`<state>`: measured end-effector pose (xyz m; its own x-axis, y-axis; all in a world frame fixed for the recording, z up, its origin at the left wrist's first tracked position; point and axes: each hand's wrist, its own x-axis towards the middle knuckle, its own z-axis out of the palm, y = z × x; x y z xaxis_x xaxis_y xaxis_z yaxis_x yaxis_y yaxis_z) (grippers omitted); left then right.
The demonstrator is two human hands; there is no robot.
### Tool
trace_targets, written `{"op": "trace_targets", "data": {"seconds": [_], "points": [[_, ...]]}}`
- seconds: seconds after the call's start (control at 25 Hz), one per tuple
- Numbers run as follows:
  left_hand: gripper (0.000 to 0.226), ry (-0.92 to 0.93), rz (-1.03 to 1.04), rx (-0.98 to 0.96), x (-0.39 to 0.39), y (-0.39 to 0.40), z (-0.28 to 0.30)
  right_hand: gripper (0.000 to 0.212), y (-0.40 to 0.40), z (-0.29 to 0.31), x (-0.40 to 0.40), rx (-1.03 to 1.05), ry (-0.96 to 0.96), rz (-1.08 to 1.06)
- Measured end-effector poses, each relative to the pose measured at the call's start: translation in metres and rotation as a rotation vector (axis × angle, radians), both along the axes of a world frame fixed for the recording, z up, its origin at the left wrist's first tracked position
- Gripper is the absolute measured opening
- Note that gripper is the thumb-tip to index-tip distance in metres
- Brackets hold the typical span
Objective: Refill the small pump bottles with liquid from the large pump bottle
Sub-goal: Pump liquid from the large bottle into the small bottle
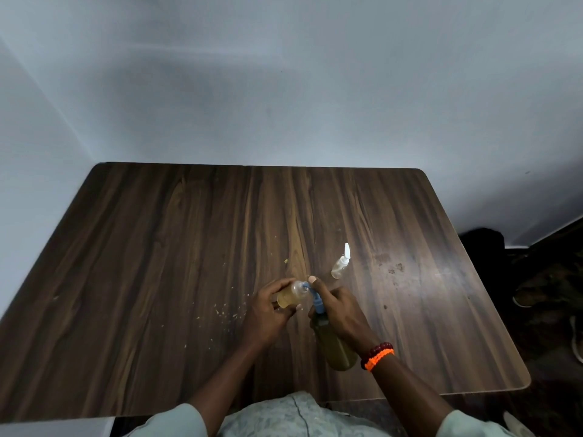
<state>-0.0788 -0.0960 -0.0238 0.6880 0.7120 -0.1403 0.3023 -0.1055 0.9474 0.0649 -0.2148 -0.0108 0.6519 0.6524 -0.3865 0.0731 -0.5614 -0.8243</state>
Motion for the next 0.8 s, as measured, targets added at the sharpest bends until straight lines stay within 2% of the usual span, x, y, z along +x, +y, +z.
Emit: {"op": "trace_targets", "data": {"seconds": [0.08,0.28,0.48,0.68,0.8], "points": [[0.052,-0.009,-0.010,0.001,-0.0004,0.0000,0.0009,0.089,-0.0015,0.0000,0.0002,-0.012,0.016,0.011],[0.053,0.007,-0.032,-0.013,-0.0025,-0.0006,0.0004,0.066,-0.0006,0.0037,-0.0023,-0.011,0.012,0.012],[0.052,-0.012,-0.001,0.037,-0.0017,-0.0005,0.0026,0.094,-0.0008,0.0096,-0.0040,0.028,0.025,-0.020],[0.054,0.003,-0.022,0.009,-0.0028,-0.0004,-0.0008,0.076,-0.0009,0.0069,-0.0036,0.026,0.018,0.058],[0.053,-0.013,-0.012,0.009,-0.0018,0.0000,-0.0006,0.087,0.0000,0.0065,-0.0054,0.037,0.026,-0.003]]}}
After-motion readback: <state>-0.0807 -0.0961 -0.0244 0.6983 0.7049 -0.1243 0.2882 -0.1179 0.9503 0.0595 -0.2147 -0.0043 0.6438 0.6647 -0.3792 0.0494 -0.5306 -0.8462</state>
